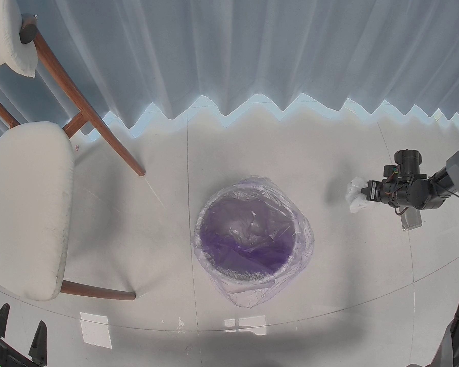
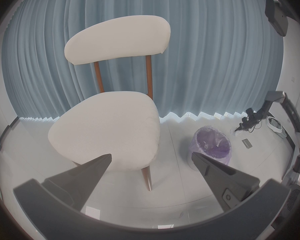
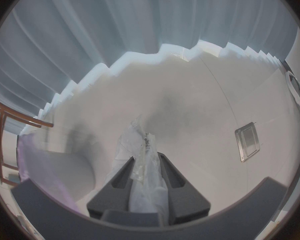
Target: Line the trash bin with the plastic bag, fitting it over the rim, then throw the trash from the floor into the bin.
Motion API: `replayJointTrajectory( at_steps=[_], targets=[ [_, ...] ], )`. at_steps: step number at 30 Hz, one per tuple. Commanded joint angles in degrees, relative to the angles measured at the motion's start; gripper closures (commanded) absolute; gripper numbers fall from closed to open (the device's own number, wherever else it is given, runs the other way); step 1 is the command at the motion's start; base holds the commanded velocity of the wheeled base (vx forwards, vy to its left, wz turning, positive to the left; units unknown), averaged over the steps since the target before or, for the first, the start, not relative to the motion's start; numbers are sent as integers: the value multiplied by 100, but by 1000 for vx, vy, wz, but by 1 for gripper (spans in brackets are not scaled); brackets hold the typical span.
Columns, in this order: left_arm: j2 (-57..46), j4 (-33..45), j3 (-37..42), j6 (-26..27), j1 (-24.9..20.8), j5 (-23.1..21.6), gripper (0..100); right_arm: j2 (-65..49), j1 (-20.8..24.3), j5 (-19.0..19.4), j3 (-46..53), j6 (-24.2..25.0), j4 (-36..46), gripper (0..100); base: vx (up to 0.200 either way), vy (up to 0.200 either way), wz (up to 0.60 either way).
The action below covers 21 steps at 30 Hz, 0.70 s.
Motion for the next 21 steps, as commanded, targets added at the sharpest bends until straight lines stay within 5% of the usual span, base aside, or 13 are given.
replayJointTrajectory(
  at_steps=[1, 9, 21],
  targets=[
    [-35, -2, 92, -1, 1, 4, 0, -2992, 702, -34, 2295, 20, -337, 100, 0, 0, 0],
    [-35, -2, 92, -1, -8, 4, 0, -3458, 2038, -69, 2919, -7, -926, 100, 0, 0, 0],
    [-35, -2, 92, 8, -8, 4, 0, -1938, 2960, -473, 2567, -51, -1893, 100, 0, 0, 0]
  ],
)
